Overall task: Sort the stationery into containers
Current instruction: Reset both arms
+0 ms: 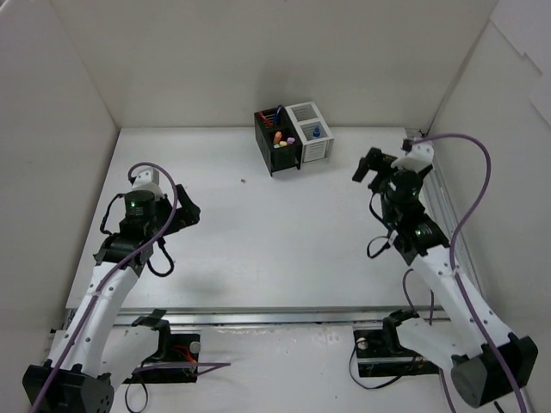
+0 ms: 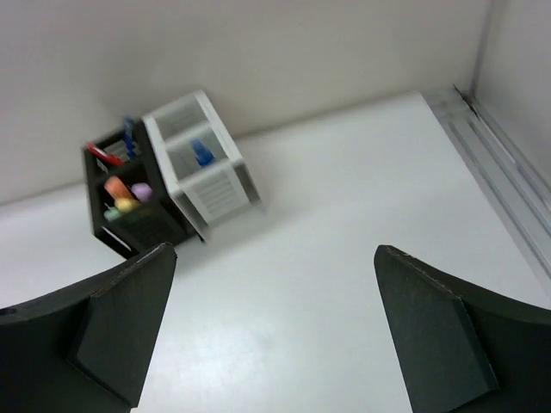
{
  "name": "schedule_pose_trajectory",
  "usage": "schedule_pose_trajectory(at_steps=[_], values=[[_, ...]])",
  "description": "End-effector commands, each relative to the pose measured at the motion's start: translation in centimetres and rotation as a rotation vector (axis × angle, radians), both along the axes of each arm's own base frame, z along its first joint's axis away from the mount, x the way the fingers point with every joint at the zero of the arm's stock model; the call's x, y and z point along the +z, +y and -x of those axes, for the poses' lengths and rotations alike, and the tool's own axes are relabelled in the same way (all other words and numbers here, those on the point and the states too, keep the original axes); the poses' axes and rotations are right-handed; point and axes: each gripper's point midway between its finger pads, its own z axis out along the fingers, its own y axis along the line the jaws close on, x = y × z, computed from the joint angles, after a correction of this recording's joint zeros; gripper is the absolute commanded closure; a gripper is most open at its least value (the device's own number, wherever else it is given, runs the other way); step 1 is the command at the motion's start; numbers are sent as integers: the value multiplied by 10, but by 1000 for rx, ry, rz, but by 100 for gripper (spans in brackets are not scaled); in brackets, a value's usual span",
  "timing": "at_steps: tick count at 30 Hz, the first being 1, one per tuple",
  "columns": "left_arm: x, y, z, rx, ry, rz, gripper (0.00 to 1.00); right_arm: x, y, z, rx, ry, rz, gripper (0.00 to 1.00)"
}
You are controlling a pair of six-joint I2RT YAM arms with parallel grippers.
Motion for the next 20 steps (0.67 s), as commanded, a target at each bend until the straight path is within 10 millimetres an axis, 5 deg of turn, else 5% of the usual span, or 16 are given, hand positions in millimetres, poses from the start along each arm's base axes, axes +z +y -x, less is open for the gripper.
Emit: schedule_pose_trajectory(at_steps=[1,3,4,9,20], values=[[12,15,7,116,-8,10,0,-70,-32,50,-148,156,-67,2],[10,16,10,110,-20,2,0,-63,-37,77,-129,98,-103,2],[14,16,13,109,-41,5,0,-80,-38,86,-124,119,-98,2],[19,26,17,158,-82,-14,0,-85,-54,124,-142,81,-123,2],[18,22,18,128,-99,-21,0,-80,-58,130,-158,101,-113,2]])
